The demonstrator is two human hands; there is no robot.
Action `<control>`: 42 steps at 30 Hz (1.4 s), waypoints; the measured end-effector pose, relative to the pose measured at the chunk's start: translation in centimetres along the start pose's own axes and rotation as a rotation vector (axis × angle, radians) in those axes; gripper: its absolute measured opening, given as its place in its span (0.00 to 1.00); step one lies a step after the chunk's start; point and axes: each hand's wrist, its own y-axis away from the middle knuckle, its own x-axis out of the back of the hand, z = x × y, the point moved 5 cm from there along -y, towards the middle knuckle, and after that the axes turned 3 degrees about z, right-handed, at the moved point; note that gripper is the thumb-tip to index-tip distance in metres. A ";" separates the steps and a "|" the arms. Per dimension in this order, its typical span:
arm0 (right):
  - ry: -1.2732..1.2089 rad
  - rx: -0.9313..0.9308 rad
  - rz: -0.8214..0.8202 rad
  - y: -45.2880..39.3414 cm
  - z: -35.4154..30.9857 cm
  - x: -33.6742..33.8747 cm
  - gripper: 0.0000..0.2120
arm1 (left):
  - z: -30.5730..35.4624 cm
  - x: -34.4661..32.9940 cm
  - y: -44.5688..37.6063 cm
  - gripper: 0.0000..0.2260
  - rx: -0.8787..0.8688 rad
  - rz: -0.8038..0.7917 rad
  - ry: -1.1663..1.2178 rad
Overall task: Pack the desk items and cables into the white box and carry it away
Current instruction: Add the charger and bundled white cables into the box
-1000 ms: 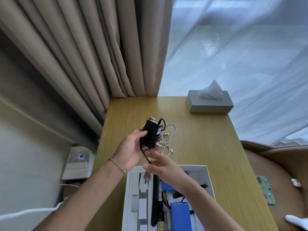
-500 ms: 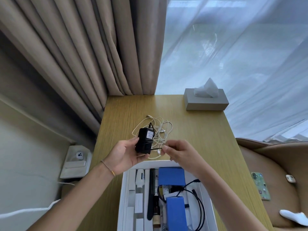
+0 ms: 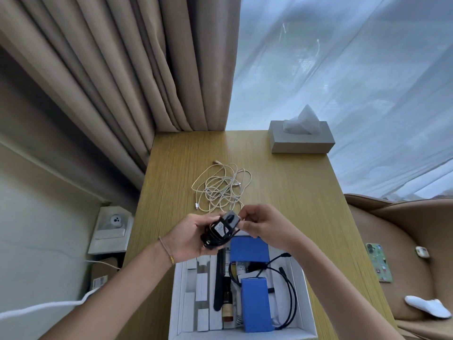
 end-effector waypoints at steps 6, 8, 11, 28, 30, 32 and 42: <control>0.028 -0.233 -0.023 -0.3 1.5 0.3 0.07 | 0.8 -0.9 0.6 0.17 -0.011 -0.113 -0.339; 0.052 -0.288 0.015 -0.4 1.8 0.3 0.08 | 0.8 -1.3 0.6 0.19 -0.024 -0.104 -0.548; 0.156 -0.288 0.047 -0.5 1.6 -0.1 0.07 | 0.2 -1.6 0.2 0.21 -0.030 -0.014 -0.846; 0.854 0.324 0.246 5.7 3.4 -6.0 0.27 | -5.5 1.5 -1.2 0.06 -0.153 0.567 -0.565; 0.933 0.374 0.250 6.1 4.1 -5.8 0.27 | -6.4 1.0 -1.4 0.07 -0.133 0.540 -0.498; 0.958 0.371 0.226 6.4 5.1 -5.6 0.27 | -7.5 0.4 -1.7 0.09 -0.097 0.522 -0.459; 0.795 -0.012 0.094 5.7 8.8 -2.8 0.13 | -8.8 -0.5 -3.1 0.17 -0.102 0.506 -0.752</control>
